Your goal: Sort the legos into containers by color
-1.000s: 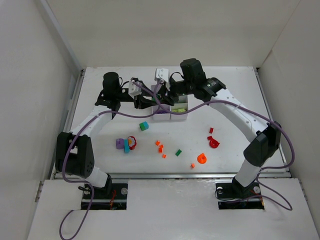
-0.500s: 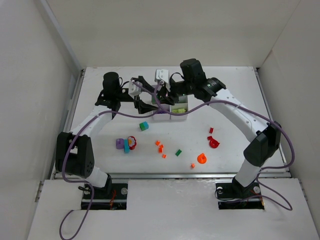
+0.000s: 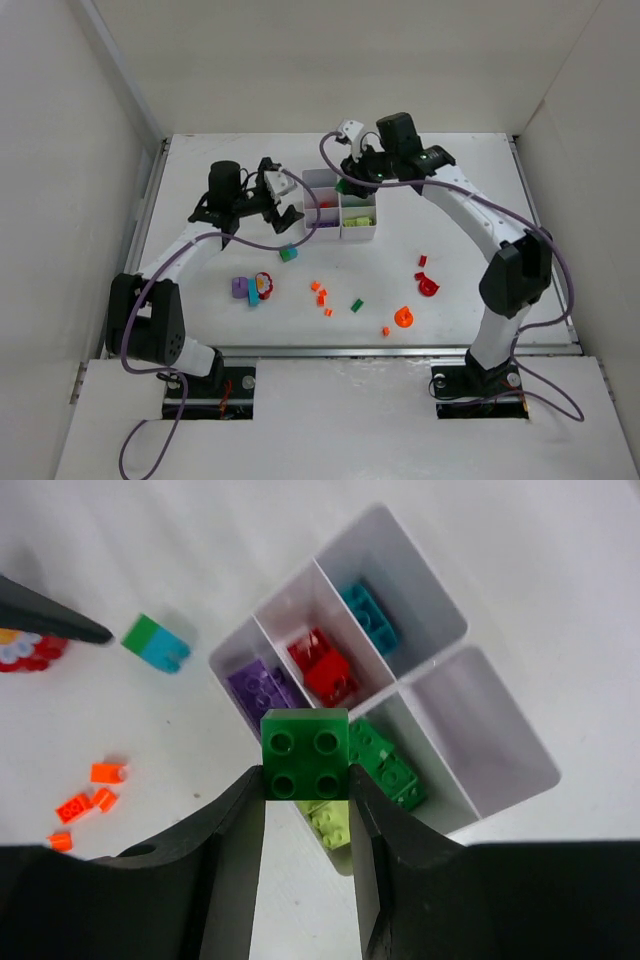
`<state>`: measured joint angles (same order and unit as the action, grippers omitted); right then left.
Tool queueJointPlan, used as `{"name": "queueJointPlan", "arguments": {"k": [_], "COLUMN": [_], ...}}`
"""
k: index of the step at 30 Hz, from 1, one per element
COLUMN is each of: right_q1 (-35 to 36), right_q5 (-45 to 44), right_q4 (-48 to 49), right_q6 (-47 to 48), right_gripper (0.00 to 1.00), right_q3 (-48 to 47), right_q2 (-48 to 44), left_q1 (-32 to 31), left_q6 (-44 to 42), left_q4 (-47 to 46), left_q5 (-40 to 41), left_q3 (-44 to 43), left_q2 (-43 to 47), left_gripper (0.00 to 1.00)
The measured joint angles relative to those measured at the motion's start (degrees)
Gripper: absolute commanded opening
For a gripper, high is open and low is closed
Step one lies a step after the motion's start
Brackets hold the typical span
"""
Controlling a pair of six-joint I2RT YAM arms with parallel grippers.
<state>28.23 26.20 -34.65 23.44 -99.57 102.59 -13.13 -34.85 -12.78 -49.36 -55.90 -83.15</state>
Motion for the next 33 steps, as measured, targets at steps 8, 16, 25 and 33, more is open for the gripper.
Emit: {"name": "queueJointPlan", "arguments": {"k": [8, 16, 25, 33], "right_q1": [0.31, -0.15, -0.5, -0.9], "right_q5": [-10.38, -15.34, -18.99, -20.0], "right_q4": [-6.99, -8.24, -8.39, -8.26], "right_q6": [-9.53, -18.75, -23.8, -24.98], "right_gripper": [0.15, 0.15, 0.5, 0.8], "right_q3": [-7.32, -8.0, -8.41, -9.77], "right_q2": [13.66, 14.95, 15.15, 15.23], "left_q1": [0.04, -2.75, -3.8, -5.81], "left_q6": [-11.61, -23.02, -28.68, -33.18], "left_q4": [10.1, 19.02, 23.56, 24.55], "left_q5": [14.03, 16.61, 18.25, 19.98], "left_q3": [1.99, 2.21, 2.78, 3.06], "left_q2": [0.07, -0.66, -3.58, -4.28], "left_gripper": [1.0, 0.97, 0.9, 0.93]}}
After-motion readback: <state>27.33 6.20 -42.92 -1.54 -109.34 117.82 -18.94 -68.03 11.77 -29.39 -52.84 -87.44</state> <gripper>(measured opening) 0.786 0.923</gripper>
